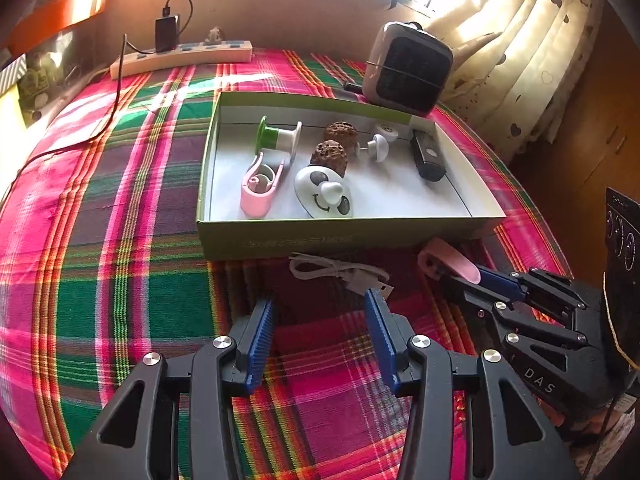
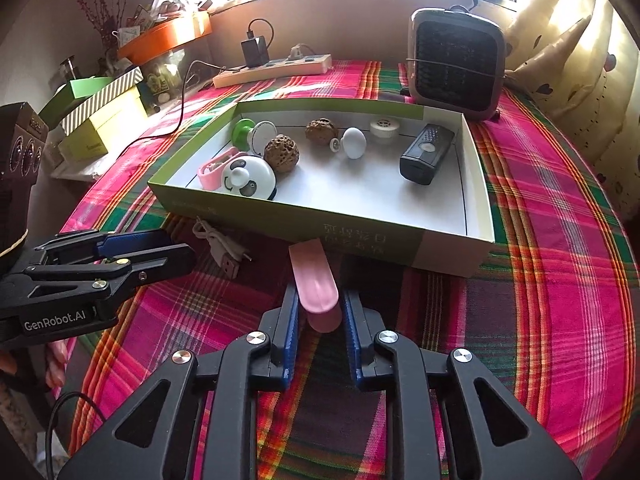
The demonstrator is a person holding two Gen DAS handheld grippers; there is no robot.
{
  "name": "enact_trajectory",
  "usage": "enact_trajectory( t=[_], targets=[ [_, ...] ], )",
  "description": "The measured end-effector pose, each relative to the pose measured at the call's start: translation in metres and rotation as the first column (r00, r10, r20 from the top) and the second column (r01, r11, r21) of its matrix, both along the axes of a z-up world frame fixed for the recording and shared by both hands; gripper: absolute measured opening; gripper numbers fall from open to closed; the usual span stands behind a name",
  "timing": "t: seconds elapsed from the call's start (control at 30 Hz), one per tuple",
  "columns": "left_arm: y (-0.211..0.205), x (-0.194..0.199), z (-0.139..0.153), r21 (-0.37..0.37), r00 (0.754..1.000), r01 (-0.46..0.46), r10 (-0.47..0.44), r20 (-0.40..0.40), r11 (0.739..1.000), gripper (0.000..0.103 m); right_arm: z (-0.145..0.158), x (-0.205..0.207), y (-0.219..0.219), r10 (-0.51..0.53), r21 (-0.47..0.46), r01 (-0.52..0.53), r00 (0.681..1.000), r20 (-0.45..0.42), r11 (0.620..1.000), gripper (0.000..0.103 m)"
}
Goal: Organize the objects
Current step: 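Grasp the white USB cable with the left gripper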
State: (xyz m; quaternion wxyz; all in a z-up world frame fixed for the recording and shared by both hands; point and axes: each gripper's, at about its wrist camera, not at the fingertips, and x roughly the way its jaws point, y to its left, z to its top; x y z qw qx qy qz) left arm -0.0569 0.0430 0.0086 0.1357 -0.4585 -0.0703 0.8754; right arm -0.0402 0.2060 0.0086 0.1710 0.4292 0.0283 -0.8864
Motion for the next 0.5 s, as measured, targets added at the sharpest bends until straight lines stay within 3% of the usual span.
enact_trajectory(
  t=[0.27,0.5],
  targets=[
    [0.014,-0.009,0.002,0.012,0.997,-0.07,0.069,0.044,0.998,0.045,-0.001,-0.001,0.01,0.011,-0.023,-0.011,1.0,0.007,1.0,0.021],
    [0.025,-0.016,0.003,-0.023,0.989,-0.13,0.131,0.068,0.991,0.046,-0.001,-0.002,0.011,0.031,-0.031,-0.031,0.999,0.009,0.999,0.021]
  ],
)
